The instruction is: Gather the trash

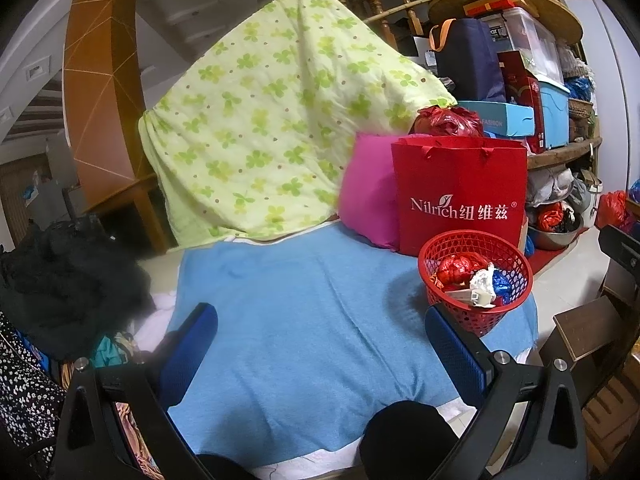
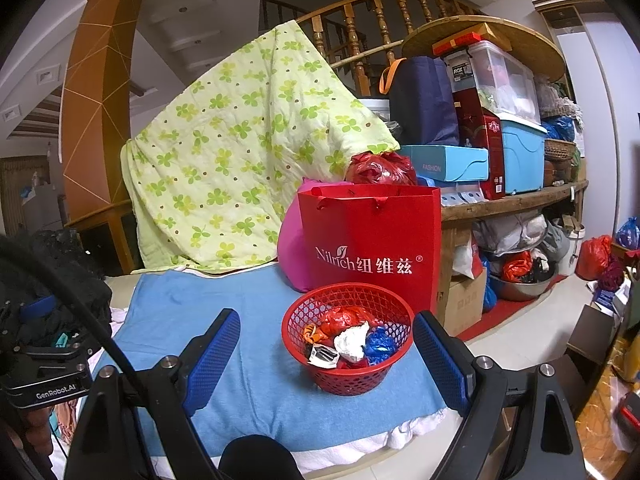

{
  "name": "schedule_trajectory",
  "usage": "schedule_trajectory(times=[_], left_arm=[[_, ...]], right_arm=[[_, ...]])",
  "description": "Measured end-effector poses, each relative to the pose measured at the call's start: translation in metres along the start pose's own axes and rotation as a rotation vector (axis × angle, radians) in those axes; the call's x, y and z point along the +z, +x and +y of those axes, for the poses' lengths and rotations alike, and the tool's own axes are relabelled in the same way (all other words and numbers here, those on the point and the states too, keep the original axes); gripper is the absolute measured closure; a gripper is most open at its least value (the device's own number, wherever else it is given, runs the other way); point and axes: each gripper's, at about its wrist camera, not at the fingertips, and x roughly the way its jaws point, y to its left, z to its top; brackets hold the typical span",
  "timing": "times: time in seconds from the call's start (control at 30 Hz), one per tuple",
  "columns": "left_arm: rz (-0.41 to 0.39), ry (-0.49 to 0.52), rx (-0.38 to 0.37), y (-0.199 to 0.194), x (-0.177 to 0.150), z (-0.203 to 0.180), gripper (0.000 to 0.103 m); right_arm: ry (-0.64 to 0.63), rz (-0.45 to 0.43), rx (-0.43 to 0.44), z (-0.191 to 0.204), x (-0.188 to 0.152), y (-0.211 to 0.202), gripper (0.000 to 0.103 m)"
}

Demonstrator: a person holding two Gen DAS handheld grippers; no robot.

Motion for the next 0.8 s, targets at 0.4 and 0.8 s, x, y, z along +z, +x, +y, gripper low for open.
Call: schedule_trajectory(times=[0.4,0.8], left_arm=[[-0.002,-0.002,0.0,0.0,-0.002,0.001,0.0],[0.001,-0.003,-0.002,-0.001,-0.004,0.002,0.0]], right_arm=[[-0.01,-0.005,0.0,0.002,-0.001,-0.002,0.013],[-0.02,-0.001,0.003,0.011,0.0,-0.001,0.013]])
